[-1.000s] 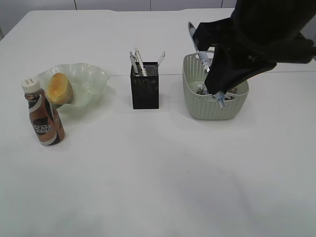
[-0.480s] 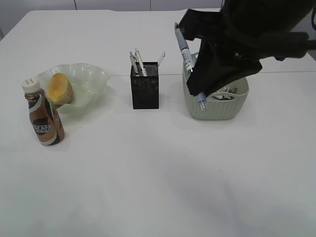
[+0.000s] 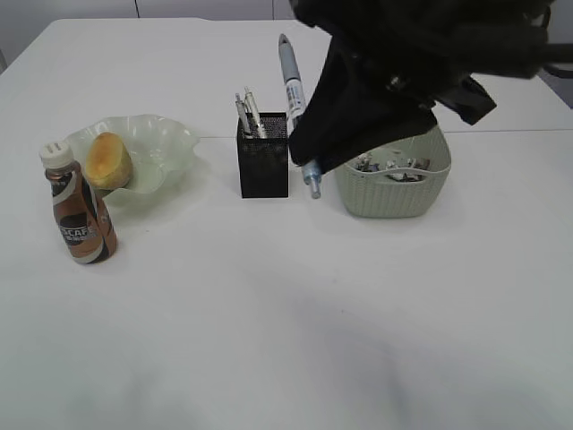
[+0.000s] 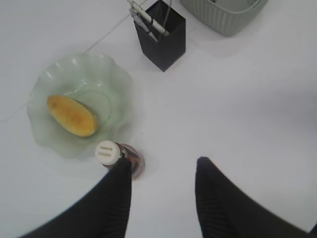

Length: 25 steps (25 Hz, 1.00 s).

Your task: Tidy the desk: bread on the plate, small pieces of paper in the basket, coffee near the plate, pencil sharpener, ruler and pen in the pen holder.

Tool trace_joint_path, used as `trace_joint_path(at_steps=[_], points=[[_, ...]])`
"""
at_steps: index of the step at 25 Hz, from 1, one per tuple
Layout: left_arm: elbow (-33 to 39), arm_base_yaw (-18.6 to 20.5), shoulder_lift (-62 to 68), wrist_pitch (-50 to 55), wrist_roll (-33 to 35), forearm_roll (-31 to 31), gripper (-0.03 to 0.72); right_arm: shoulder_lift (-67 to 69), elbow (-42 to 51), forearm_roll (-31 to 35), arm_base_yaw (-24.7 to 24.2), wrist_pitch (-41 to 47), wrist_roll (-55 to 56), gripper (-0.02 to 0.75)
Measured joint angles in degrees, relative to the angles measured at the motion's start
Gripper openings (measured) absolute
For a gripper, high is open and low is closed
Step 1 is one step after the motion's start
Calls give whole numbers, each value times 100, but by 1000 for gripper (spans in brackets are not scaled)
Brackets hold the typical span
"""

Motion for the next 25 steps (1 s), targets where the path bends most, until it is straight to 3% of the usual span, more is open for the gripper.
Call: trace_joint_path(at_steps=[12,22,25], points=[[0,0,0,-833,953,-192,316,0,0,1598,0,0,147,106],[0,0,186,-673,1098,-205,316,0,0,2861,0,0,158,108],[0,0,214,-645,1098,-495,316,0,0,3063,0,-11,158,108]])
